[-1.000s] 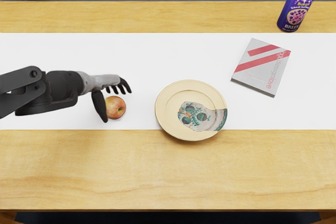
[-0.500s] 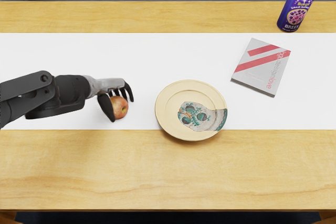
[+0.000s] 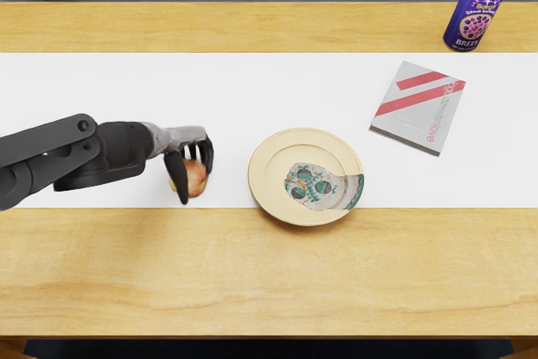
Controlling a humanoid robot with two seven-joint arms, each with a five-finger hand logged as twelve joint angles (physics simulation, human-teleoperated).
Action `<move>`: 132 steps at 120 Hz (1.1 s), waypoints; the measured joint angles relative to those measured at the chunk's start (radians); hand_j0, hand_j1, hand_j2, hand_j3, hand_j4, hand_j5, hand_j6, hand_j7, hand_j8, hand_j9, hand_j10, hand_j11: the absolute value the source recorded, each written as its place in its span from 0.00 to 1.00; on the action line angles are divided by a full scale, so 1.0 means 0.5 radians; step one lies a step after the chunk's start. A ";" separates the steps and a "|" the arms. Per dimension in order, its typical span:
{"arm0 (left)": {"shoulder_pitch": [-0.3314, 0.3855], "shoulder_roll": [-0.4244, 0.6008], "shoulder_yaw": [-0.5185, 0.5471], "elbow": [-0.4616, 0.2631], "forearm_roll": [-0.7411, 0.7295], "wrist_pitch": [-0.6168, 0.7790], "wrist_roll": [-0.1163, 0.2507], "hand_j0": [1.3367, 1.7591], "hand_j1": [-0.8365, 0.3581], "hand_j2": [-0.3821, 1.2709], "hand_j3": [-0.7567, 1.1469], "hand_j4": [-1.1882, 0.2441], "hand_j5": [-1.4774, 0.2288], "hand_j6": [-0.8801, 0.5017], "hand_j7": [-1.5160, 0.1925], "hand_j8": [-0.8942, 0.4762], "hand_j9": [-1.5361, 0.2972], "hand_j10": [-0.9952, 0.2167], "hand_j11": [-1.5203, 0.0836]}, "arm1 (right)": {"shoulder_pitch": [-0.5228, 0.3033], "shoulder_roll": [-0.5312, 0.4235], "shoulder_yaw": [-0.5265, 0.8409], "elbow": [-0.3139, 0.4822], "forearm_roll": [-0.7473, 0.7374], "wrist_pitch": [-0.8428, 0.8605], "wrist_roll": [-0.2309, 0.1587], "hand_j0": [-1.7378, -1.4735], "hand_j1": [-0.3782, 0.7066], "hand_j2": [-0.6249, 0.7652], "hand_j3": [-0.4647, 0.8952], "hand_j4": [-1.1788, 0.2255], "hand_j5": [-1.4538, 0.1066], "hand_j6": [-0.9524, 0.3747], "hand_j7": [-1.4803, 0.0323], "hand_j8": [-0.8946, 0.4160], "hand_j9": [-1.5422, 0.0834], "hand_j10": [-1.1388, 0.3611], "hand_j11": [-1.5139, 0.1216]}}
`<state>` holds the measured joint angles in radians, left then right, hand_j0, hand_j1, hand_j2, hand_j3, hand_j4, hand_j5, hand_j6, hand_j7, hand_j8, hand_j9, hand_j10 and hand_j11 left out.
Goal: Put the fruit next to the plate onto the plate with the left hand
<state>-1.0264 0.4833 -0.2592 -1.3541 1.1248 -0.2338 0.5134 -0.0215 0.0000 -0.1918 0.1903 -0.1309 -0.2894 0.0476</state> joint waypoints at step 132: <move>-0.484 -0.094 -0.019 0.017 -1.168 -0.097 -0.001 0.76 0.49 0.53 0.40 0.39 0.39 0.27 0.42 0.33 0.40 0.36 0.44 | -0.031 0.000 -0.001 0.005 0.003 -0.001 -0.014 0.30 0.07 0.44 0.34 0.81 0.90 0.69 0.95 0.66 0.92 0.74 0.90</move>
<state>-1.2683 0.4362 -0.2689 -1.3457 0.5407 -0.2821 0.5130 -0.0369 0.0000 -0.1922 0.1928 -0.1293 -0.2899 0.0405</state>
